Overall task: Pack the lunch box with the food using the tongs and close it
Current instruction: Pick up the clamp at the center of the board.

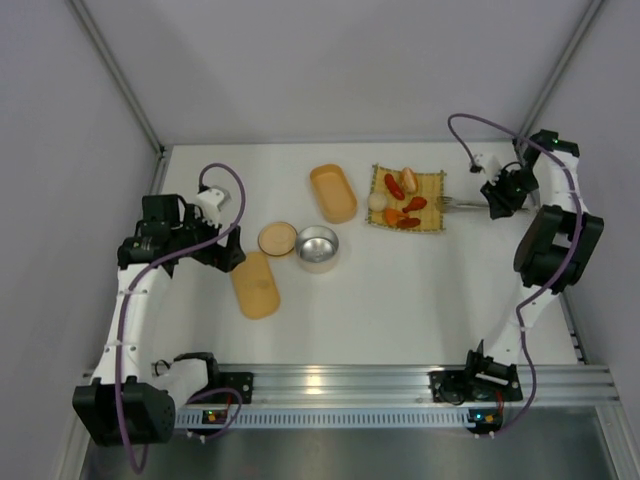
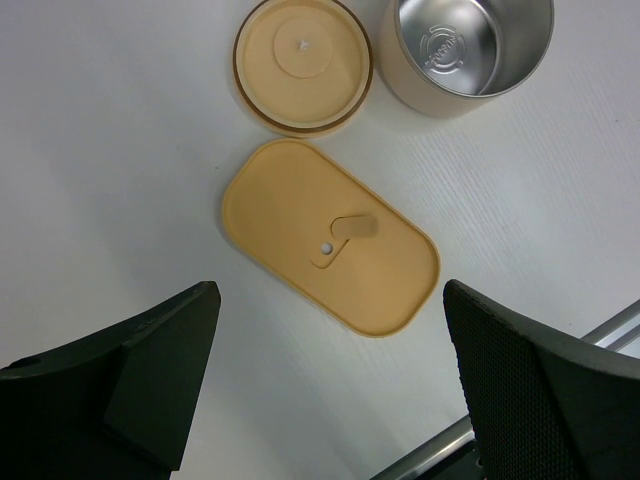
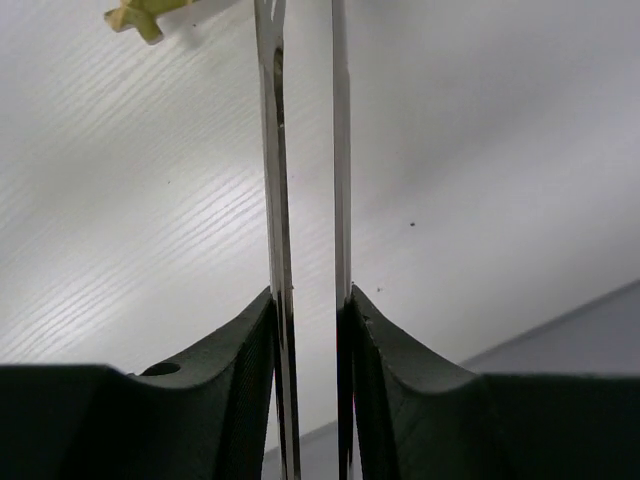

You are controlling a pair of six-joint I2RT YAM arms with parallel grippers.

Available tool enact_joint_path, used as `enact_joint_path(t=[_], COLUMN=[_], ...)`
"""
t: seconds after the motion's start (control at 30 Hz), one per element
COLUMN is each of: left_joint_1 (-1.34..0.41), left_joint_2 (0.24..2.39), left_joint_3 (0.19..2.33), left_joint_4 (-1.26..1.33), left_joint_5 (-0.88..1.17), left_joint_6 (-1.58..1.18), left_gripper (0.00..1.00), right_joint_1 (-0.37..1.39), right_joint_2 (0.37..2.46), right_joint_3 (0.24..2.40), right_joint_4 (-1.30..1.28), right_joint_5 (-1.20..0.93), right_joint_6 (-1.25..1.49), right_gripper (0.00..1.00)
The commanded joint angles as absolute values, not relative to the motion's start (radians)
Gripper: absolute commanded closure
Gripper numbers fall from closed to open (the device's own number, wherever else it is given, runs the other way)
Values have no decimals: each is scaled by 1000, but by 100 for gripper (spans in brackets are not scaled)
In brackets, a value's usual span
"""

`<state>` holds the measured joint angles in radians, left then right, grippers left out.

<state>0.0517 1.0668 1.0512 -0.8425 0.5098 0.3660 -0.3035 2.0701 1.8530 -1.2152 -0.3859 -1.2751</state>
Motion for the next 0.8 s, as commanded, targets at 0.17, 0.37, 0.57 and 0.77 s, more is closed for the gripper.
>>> enact_joint_path(t=[0.17, 0.37, 0.57, 0.77], left_joint_1=[51, 51, 51, 51], left_joint_2=[1019, 1000, 996, 996], left_joint_3=[1058, 1043, 1040, 1032], left_joint_4=[-835, -816, -801, -793], left_joint_5=[531, 535, 543, 560], left_joint_6=[368, 354, 328, 304], left_gripper=[2, 2, 2, 2], right_joint_1=[-316, -311, -281, -252], right_joint_2=[1870, 1839, 1822, 1828], right_joint_3=[1897, 1925, 1925, 1910], right_joint_4=[-1388, -1426, -1404, -1306], right_joint_5=[-552, -650, -735, -750], right_joint_6=[-1292, -1212, -1094, -904], right_gripper=[70, 71, 68, 62])
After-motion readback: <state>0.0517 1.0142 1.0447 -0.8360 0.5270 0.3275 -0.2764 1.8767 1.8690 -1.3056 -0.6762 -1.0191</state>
